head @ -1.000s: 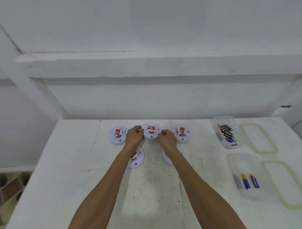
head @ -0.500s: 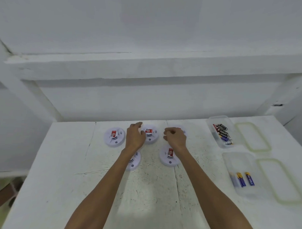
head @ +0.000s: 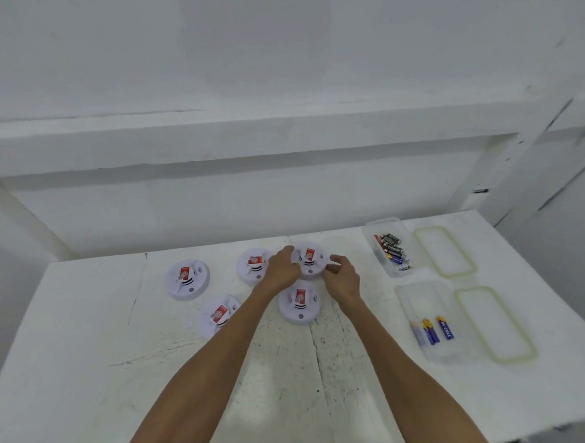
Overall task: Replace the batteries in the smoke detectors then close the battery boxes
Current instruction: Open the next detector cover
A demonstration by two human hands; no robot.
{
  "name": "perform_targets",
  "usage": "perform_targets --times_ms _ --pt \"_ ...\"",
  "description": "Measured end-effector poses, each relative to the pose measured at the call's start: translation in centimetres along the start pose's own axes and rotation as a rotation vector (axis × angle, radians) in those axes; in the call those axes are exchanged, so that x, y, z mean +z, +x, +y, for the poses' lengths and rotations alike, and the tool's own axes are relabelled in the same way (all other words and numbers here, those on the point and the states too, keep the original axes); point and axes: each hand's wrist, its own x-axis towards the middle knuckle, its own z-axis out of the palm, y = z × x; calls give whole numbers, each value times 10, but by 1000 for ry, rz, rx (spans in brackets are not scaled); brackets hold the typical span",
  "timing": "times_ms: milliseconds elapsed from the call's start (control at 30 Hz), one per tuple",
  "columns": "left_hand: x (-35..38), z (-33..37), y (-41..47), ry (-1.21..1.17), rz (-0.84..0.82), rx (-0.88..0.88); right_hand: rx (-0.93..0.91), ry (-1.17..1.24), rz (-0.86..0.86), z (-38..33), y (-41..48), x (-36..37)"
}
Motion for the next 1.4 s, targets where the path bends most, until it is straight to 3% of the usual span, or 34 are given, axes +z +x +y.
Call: perform_targets --times_ms 267,467,633,733,833,1200,1400 --pt "4 8 -12 -121 203 198 -206 -6 71 5 -5 -12" --pt "14 15 -23 -130 139 298 -342 65 254 13 -21 -41" --pt "40 27 -49 -134 15 370 -303 123 304 27 -48 -60" --pt "65 20 -64 -7 -39 336 -199 147 314 43 -62 -67" --pt "84 10 -74 39 3 331 -154 145 292 55 -76 -76" --pt "116 -21 -100 -30 -56 412 -171 -339 354 81 -107 -83" --pt "112 -16 -116 -17 30 471 -190 -351 285 84 -111 -77"
